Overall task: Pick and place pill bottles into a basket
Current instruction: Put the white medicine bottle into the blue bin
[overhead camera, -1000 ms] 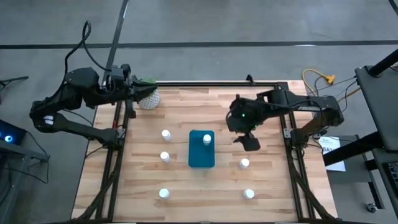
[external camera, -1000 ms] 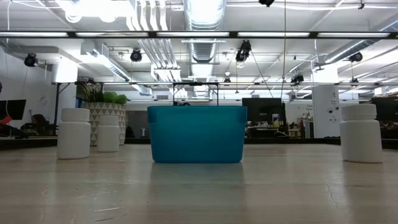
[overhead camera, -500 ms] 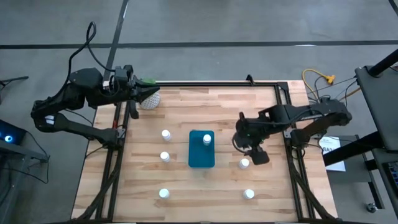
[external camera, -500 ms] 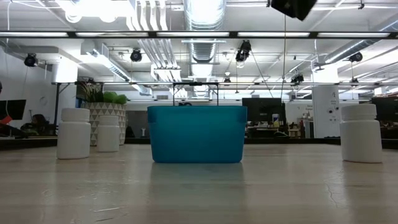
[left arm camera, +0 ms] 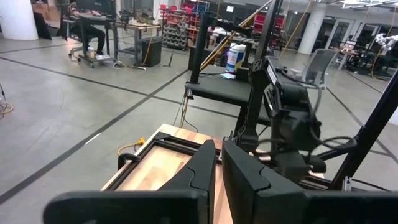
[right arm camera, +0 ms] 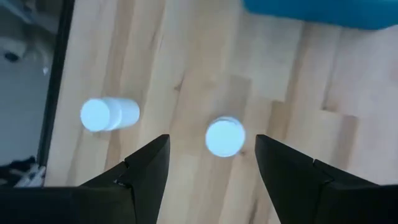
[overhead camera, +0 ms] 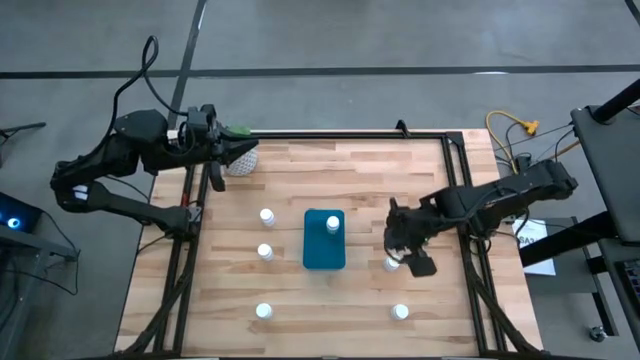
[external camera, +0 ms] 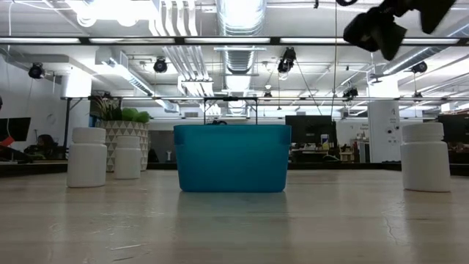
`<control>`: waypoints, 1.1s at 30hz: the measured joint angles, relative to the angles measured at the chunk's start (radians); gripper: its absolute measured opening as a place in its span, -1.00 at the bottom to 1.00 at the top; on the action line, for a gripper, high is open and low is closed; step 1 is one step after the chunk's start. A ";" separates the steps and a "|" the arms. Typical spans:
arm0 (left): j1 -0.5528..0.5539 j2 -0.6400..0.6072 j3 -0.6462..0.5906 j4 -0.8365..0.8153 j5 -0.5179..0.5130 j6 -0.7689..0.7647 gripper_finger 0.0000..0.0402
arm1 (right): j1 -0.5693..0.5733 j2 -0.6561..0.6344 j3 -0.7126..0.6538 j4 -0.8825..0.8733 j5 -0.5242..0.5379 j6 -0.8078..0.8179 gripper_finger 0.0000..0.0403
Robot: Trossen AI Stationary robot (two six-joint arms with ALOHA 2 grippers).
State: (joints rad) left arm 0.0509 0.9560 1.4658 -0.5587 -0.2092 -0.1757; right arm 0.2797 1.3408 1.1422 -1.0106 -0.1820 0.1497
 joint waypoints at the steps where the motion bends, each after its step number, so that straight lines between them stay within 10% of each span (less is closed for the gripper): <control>1: 0.000 0.002 0.000 0.000 0.000 0.000 -0.95 | 0.014 0.004 -0.015 0.013 0.002 0.006 0.13; 33: 0.000 0.022 0.000 0.006 0.000 -0.002 -0.95 | 0.039 0.006 -0.304 0.339 0.081 0.073 0.13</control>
State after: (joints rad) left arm 0.0509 0.9784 1.4658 -0.5522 -0.2092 -0.1772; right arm 0.3187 1.3464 0.8383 -0.6714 -0.1013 0.2223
